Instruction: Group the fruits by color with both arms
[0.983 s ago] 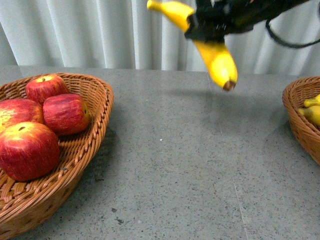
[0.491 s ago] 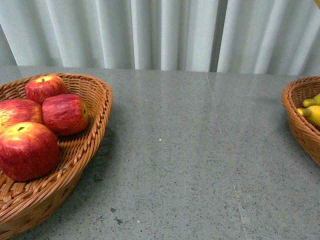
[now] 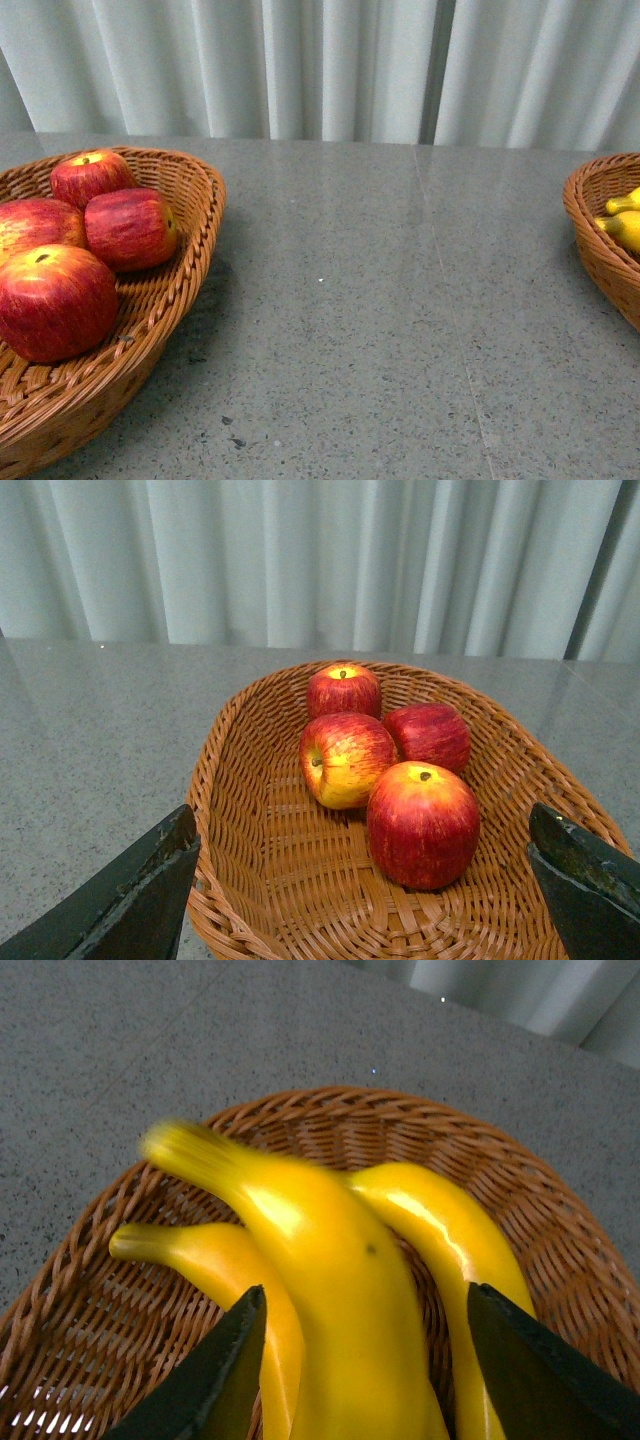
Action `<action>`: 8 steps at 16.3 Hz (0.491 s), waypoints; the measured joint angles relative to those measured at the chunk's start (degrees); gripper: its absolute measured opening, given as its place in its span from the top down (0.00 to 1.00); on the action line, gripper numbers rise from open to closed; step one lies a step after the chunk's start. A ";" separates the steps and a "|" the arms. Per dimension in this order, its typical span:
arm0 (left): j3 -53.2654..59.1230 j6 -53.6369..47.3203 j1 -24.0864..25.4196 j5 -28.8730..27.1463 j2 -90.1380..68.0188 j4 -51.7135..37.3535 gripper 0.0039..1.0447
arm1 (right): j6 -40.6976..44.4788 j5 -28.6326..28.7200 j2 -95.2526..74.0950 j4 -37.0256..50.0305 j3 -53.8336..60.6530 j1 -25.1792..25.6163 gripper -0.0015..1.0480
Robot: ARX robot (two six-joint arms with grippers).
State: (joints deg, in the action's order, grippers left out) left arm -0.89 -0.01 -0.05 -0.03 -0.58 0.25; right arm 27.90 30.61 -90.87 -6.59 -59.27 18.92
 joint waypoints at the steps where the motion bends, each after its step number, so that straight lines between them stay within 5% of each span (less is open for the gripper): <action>1: 0.00 0.00 0.00 0.00 0.00 0.00 0.06 | -0.09 0.02 1.11 0.96 0.00 -0.59 0.31; 3: 0.00 0.00 0.00 0.00 0.00 0.00 0.06 | -2.23 1.44 3.76 2.36 0.00 -1.31 0.08; 8: 0.00 0.00 0.00 0.00 0.00 0.00 0.06 | -19.34 8.50 18.69 15.12 2.05 -4.85 0.06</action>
State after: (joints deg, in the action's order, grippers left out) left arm -0.89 -0.01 -0.05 -0.03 -0.58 0.25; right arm 8.56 39.11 -72.18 8.54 -57.21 14.06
